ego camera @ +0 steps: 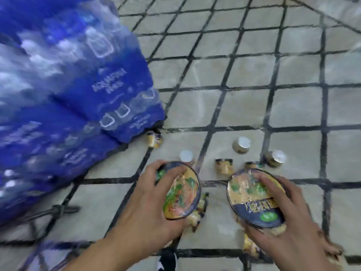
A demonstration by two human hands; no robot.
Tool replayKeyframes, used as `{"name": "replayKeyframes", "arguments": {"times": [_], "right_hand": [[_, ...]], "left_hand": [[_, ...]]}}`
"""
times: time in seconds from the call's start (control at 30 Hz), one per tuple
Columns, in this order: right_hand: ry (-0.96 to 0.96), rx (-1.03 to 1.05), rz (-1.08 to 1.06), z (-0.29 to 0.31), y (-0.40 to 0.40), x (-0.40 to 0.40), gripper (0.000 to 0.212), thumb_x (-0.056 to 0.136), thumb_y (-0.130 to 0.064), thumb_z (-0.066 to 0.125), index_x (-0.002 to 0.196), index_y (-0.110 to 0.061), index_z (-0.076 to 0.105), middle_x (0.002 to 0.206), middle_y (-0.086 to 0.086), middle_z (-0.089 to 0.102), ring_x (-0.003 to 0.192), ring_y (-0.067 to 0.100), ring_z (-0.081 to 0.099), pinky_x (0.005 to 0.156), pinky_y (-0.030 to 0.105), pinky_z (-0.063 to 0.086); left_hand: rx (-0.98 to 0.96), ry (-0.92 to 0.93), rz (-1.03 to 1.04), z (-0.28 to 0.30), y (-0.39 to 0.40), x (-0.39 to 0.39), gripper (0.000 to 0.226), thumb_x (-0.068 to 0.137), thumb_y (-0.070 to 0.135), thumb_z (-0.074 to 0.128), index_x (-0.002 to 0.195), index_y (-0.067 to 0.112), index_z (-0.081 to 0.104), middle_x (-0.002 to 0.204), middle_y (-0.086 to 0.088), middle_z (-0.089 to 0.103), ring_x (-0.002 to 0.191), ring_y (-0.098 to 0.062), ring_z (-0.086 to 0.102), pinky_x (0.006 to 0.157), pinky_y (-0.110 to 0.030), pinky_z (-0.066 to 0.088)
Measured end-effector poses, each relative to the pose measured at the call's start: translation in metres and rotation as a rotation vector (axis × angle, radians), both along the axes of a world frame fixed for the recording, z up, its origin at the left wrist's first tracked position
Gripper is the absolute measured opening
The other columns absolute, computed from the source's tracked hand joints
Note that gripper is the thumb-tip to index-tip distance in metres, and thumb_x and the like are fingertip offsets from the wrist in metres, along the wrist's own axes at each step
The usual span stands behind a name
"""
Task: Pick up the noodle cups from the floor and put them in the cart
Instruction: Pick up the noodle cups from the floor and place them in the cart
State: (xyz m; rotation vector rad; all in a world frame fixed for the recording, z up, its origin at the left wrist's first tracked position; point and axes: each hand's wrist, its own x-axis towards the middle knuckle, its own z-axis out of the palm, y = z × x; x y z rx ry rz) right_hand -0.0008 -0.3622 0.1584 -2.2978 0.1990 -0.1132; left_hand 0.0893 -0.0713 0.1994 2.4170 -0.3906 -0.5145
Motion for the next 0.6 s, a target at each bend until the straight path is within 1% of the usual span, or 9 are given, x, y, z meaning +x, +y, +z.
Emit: {"name": "replayKeyframes", "arguments": {"times": [0.07, 0.13, 0.2, 0.23, 0.27, 0.37, 0.5, 0.57, 0.6], "right_hand": [[-0.025, 0.002, 0.153, 0.017, 0.070, 0.026, 0.092, 0.054, -0.056, 0.086, 0.139, -0.030, 0.060, 0.137, 0.000, 0.047, 0.132, 0.012, 0.051, 0.111, 0.013, 0.035], [-0.010, 0.019, 0.285, 0.033, 0.139, 0.042, 0.098, 0.050, -0.068, 0.087, 0.138, -0.044, 0.054, 0.133, -0.005, 0.042, 0.122, 0.004, 0.054, 0.104, 0.010, 0.039], [0.012, 0.013, 0.427, 0.052, 0.202, 0.045, 0.099, 0.049, -0.075, 0.086, 0.139, -0.051, 0.050, 0.134, -0.011, 0.038, 0.114, -0.006, 0.054, 0.090, 0.008, 0.045], [-0.004, -0.003, 0.494, 0.064, 0.234, 0.044, 0.100, 0.050, -0.074, 0.086, 0.140, -0.050, 0.050, 0.134, -0.011, 0.039, 0.111, -0.009, 0.052, 0.087, 0.008, 0.044], [-0.025, -0.009, 0.557, 0.076, 0.264, 0.043, 0.101, 0.051, -0.072, 0.088, 0.142, -0.048, 0.051, 0.134, -0.009, 0.040, 0.110, -0.006, 0.052, 0.087, 0.010, 0.045], [-0.014, -0.001, 0.744, 0.109, 0.352, 0.035, 0.107, 0.051, -0.069, 0.084, 0.149, -0.049, 0.045, 0.144, -0.011, 0.037, 0.119, 0.012, 0.060, 0.090, 0.031, 0.056], [-0.109, -0.053, 0.892, 0.130, 0.468, 0.019, 0.107, 0.048, -0.060, 0.076, 0.150, -0.052, 0.043, 0.149, -0.012, 0.038, 0.121, 0.010, 0.054, 0.085, 0.024, 0.052], [-0.126, -0.035, 0.938, 0.134, 0.524, 0.008, 0.105, 0.048, -0.056, 0.076, 0.148, -0.050, 0.045, 0.149, -0.012, 0.039, 0.127, 0.013, 0.052, 0.089, 0.031, 0.053], [-0.136, -0.015, 0.962, 0.134, 0.552, 0.004, 0.103, 0.048, -0.054, 0.075, 0.147, -0.048, 0.046, 0.150, -0.013, 0.038, 0.131, 0.013, 0.050, 0.093, 0.031, 0.052]], "left_hand": [[0.025, -0.035, 0.141, 0.030, 0.079, -0.020, 0.095, 0.061, 0.058, 0.079, 0.143, 0.065, 0.032, 0.154, 0.028, 0.014, 0.139, -0.004, 0.041, 0.110, -0.031, 0.044], [0.059, -0.102, 0.283, 0.056, 0.149, -0.050, 0.097, 0.054, 0.063, 0.079, 0.141, 0.068, 0.035, 0.154, 0.029, 0.017, 0.137, -0.005, 0.044, 0.109, -0.035, 0.046], [0.107, -0.135, 0.444, 0.082, 0.210, -0.089, 0.100, 0.047, 0.071, 0.080, 0.138, 0.071, 0.038, 0.153, 0.031, 0.021, 0.135, -0.002, 0.044, 0.106, -0.038, 0.046], [0.118, -0.153, 0.515, 0.095, 0.238, -0.110, 0.101, 0.044, 0.075, 0.080, 0.137, 0.070, 0.041, 0.153, 0.031, 0.024, 0.135, 0.004, 0.042, 0.103, -0.038, 0.046], [0.120, -0.186, 0.578, 0.108, 0.265, -0.131, 0.101, 0.044, 0.078, 0.080, 0.138, 0.068, 0.044, 0.152, 0.029, 0.028, 0.135, 0.010, 0.039, 0.101, -0.036, 0.046], [0.122, -0.279, 0.736, 0.133, 0.339, -0.182, 0.098, 0.047, 0.078, 0.078, 0.139, 0.061, 0.049, 0.148, 0.022, 0.039, 0.133, 0.019, 0.037, 0.097, -0.022, 0.045], [0.101, -0.315, 0.918, 0.138, 0.444, -0.235, 0.099, 0.045, 0.060, 0.083, 0.139, 0.058, 0.050, 0.148, 0.014, 0.044, 0.138, 0.006, 0.042, 0.098, -0.023, 0.042], [0.083, -0.312, 0.982, 0.135, 0.494, -0.258, 0.099, 0.045, 0.052, 0.085, 0.137, 0.058, 0.050, 0.148, 0.013, 0.046, 0.134, 0.009, 0.043, 0.102, -0.025, 0.043], [0.076, -0.317, 1.024, 0.135, 0.519, -0.267, 0.097, 0.046, 0.050, 0.086, 0.136, 0.060, 0.050, 0.146, 0.014, 0.046, 0.131, 0.011, 0.044, 0.105, -0.031, 0.043]]}}
